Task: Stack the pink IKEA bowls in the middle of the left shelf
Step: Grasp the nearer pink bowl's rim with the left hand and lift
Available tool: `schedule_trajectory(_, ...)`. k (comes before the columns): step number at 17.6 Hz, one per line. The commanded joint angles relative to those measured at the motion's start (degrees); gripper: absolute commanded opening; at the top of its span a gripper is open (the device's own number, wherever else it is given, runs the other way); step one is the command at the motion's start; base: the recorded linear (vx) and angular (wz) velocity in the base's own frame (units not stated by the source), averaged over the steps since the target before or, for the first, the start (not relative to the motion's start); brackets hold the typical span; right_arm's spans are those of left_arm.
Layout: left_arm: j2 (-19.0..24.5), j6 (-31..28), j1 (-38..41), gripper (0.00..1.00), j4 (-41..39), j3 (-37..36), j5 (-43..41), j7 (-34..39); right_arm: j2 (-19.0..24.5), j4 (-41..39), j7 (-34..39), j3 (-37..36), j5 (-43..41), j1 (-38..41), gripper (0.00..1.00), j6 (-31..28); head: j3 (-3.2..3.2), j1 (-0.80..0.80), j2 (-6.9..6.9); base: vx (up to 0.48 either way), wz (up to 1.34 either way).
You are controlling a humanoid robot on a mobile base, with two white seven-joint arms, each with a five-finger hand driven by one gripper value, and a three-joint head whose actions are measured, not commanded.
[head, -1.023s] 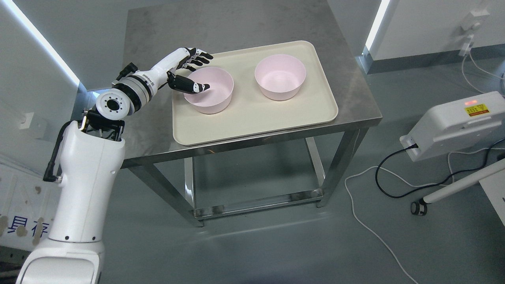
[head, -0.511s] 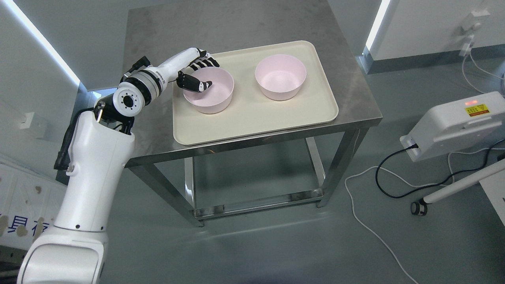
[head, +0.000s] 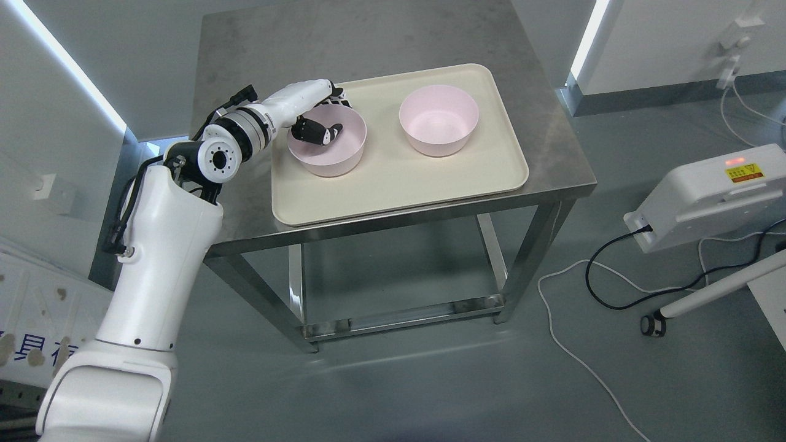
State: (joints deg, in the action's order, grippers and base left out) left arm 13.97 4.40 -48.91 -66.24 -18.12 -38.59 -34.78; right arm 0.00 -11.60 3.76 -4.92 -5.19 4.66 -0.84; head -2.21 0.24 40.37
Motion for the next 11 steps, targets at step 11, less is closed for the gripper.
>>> schedule_trajectory(11,-11.42,0.62,-1.01,0.01,4.72,17.68,6.58,-1.16,-1.00,0.00,-0.34,0.00,0.00,0.00,1.00,-0.04,0.00,0.00,0.00,0.000,0.00)
